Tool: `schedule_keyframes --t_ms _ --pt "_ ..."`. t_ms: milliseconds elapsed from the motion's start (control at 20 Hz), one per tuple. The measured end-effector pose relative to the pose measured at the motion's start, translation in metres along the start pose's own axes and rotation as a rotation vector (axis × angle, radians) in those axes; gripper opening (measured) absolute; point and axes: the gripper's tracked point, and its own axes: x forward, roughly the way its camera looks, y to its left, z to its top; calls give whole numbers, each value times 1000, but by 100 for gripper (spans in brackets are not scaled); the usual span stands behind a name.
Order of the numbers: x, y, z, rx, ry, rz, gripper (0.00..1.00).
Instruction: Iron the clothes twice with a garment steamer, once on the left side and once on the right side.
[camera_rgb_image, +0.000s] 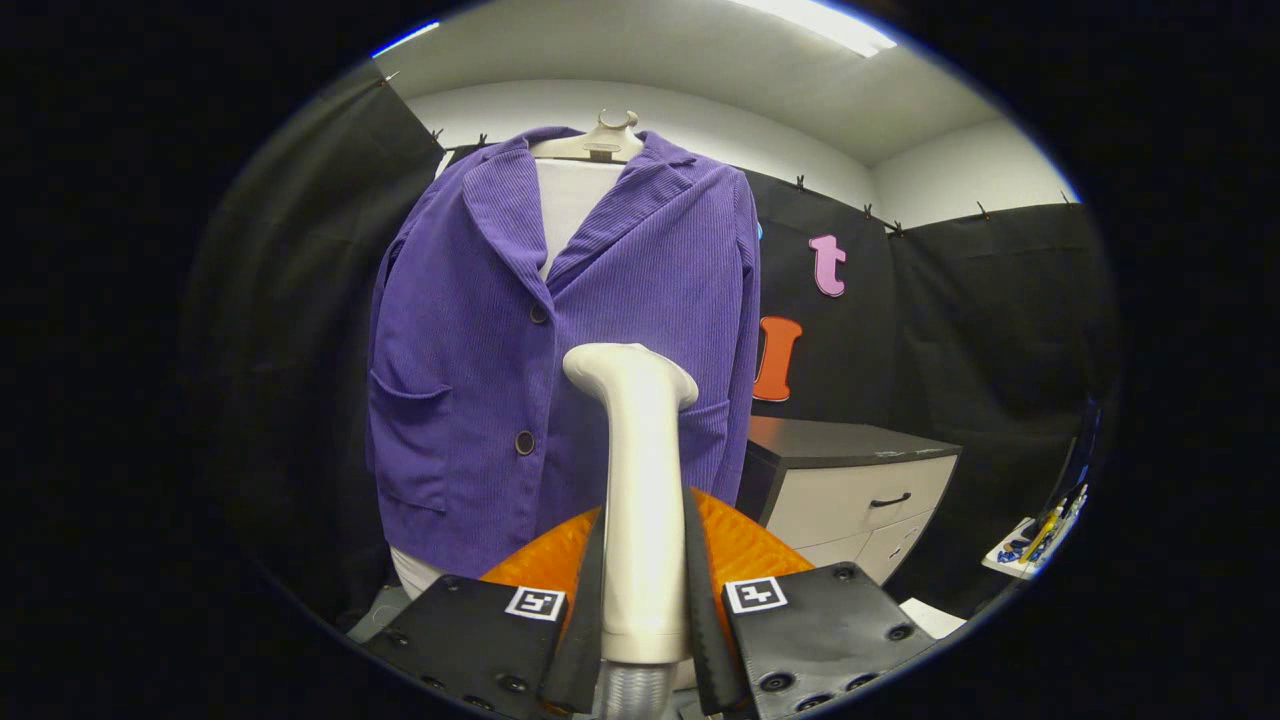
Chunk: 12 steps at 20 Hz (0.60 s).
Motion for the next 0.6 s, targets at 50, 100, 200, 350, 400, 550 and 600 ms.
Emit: schedule_keyframes --t_ms 50,100,200,350,400,550,600 --pt "-1 0 -3 -4 4 0 45" --pt "-2 1 -6 -5 6 0 45" --pt "-3 2 -13 -10 15 2 45" --pt "-6 4 -24 -17 28 3 45" --pt "-6 4 -25 -22 30 3 45" --pt "-7 5 -27 -22 28 1 45" --pt "-7 5 -27 -19 27 1 45"
